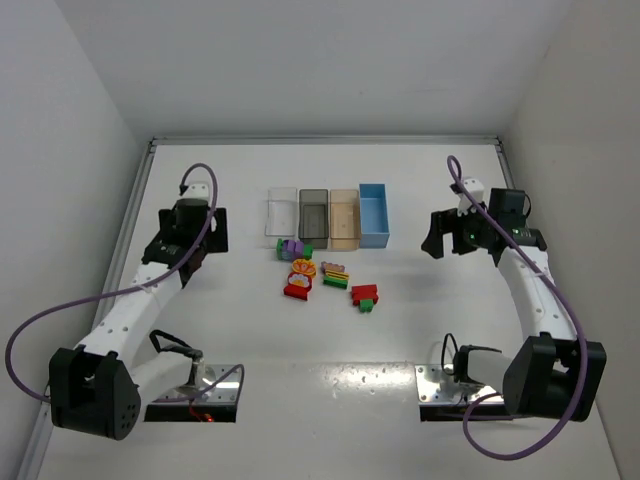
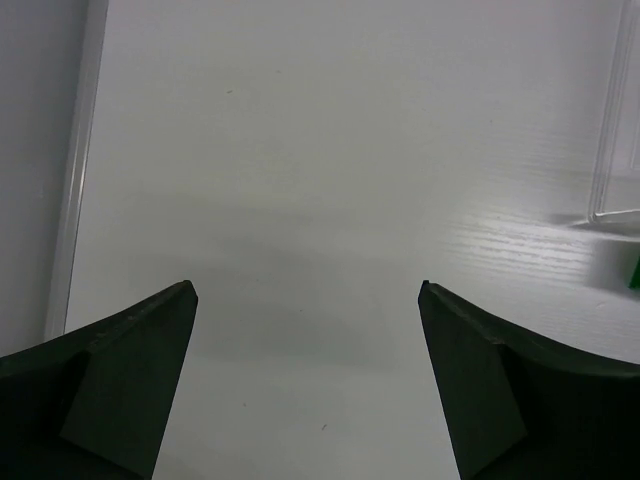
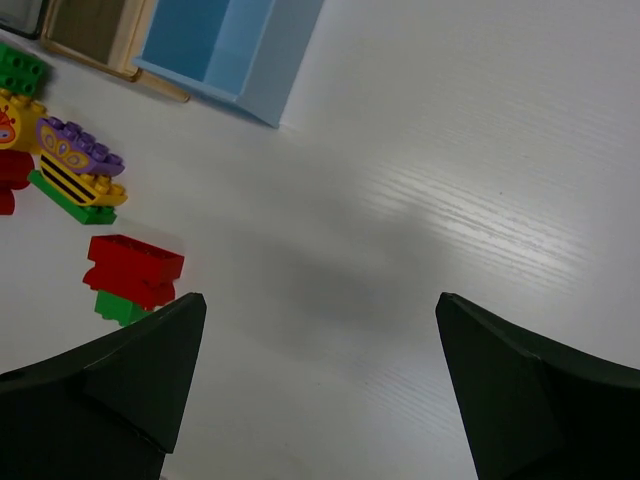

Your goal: Sort the legos into containers by color

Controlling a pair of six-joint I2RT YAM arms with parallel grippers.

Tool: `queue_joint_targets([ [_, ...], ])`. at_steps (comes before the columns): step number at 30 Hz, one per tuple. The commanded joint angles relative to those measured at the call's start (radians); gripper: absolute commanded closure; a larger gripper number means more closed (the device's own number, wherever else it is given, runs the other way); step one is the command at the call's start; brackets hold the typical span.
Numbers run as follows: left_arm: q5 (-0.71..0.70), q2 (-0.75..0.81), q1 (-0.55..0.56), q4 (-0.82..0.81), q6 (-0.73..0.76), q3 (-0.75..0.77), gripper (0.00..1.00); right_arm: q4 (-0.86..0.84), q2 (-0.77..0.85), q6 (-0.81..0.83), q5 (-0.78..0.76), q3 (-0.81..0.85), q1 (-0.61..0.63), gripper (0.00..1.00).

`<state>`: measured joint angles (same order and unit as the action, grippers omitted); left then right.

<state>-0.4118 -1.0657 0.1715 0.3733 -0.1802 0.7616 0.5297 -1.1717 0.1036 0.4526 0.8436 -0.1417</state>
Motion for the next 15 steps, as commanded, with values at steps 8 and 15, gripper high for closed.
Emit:
queue_joint_targets([
  [8, 0.439, 0.112, 0.117, 0.022, 0.260, 0.057, 0.00, -0.025, 0.089, 0.018, -0.023, -0.072, 0.001, 0.01],
  [15, 0.679, -0.013, 0.281, 0.173, 0.488, 0.173, 0.00, 0.004, 0.098, 0.060, -0.032, -0.081, 0.001, 0.01],
])
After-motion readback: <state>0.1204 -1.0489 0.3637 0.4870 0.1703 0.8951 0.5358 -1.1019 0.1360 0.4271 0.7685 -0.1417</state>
